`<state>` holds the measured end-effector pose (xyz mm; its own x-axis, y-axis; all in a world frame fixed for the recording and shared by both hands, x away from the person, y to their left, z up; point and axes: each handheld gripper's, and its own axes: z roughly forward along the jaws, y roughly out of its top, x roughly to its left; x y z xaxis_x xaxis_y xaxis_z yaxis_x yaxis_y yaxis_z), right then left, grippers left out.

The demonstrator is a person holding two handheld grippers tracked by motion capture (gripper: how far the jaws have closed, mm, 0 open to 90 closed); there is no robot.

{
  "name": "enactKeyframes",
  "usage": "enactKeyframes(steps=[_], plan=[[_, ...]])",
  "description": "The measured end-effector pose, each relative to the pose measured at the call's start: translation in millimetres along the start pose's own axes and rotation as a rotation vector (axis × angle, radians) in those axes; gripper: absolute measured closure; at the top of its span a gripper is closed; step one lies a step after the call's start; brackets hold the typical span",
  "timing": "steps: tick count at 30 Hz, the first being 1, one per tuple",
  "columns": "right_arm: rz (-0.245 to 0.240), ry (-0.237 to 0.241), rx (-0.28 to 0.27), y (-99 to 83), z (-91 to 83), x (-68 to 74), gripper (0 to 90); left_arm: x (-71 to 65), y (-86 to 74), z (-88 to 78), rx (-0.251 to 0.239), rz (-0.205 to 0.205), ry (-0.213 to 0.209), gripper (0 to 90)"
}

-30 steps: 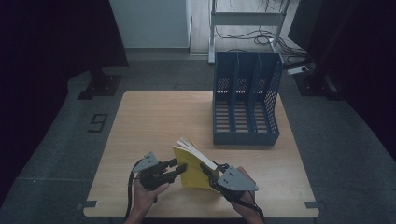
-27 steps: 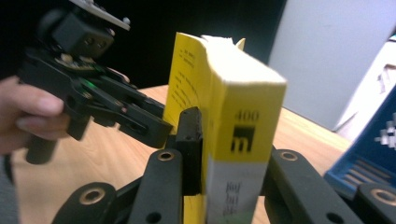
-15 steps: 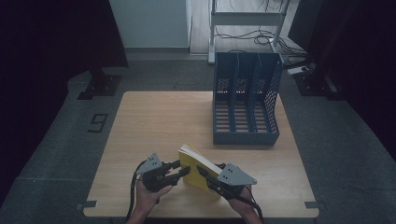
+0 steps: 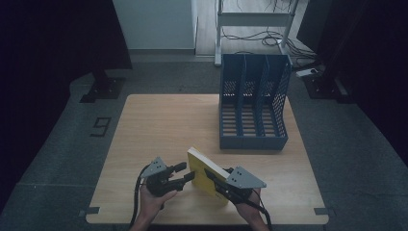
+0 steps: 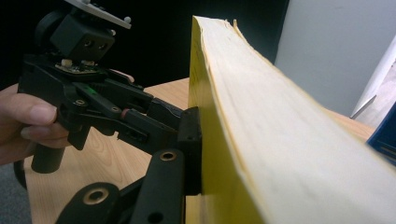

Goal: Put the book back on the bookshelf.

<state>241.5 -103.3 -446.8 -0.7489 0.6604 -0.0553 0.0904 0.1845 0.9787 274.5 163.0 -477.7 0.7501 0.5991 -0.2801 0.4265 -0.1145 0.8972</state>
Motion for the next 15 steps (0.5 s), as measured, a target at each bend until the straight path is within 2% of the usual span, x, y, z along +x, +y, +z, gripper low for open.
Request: enactKeyframes(steps=[7, 15], plan=[[0.009, -0.023, -0.006, 0.2, -2.3, -1.2, 74.3, 3.0, 0.1, -2.8, -0.015, 0.001, 0.037, 40.1], [0.001, -0.063, -0.056, 5.9, -12.2, -3.0, 74.3, 3.9, -0.3, -3.1, -0.012, 0.0, 0.052, 37.9]])
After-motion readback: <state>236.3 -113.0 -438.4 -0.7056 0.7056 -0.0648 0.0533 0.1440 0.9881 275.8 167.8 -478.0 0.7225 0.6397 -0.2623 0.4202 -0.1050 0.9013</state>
